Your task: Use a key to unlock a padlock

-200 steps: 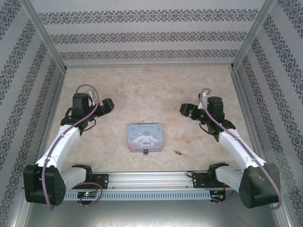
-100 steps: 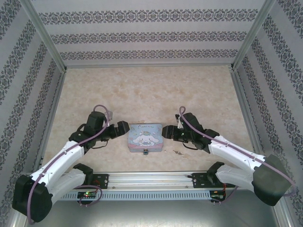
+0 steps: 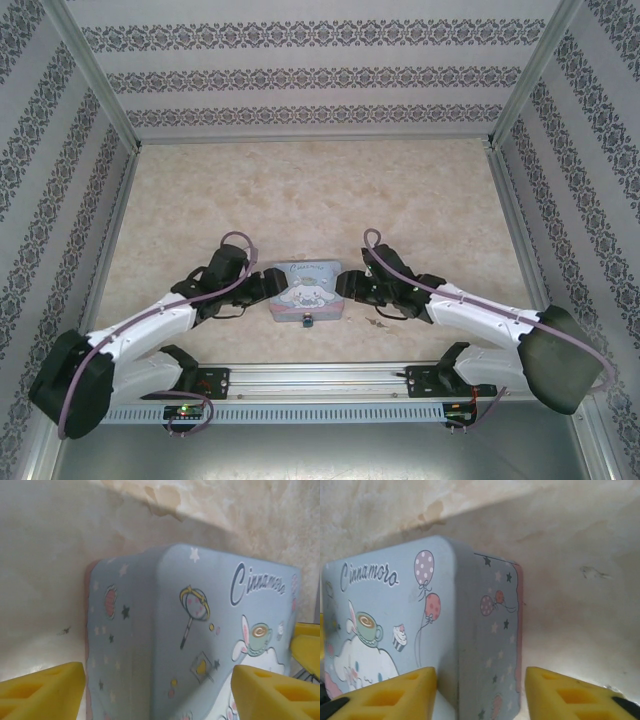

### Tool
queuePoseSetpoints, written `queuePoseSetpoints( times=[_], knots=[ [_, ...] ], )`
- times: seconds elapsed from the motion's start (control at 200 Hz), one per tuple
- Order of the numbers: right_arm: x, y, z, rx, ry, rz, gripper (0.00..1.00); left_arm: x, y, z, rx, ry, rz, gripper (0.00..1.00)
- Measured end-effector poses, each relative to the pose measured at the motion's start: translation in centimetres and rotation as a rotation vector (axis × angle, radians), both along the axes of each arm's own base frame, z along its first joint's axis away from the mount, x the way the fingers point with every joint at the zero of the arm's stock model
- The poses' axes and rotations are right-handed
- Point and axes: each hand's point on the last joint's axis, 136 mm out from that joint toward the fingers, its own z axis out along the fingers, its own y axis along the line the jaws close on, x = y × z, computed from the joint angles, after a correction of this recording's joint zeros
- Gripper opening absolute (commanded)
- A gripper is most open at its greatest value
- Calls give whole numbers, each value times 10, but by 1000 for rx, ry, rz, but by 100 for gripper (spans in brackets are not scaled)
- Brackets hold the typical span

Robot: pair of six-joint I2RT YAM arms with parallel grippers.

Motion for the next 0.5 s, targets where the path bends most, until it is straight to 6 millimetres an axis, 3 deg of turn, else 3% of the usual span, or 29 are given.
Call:
queuePoseSetpoints(
  times=[0.145,0.24,0.5],
  knots=[
    [13,7,3,9,-4,-15,34,15,-15,-2,-12,6,-14,64],
    [29,1,3,7,-4,-61,31,29,-21,-2,-4,1,-5,64],
    [84,-19,5,7,-6,-187,28,90,-40,1,50,-30,14,72]
  ],
)
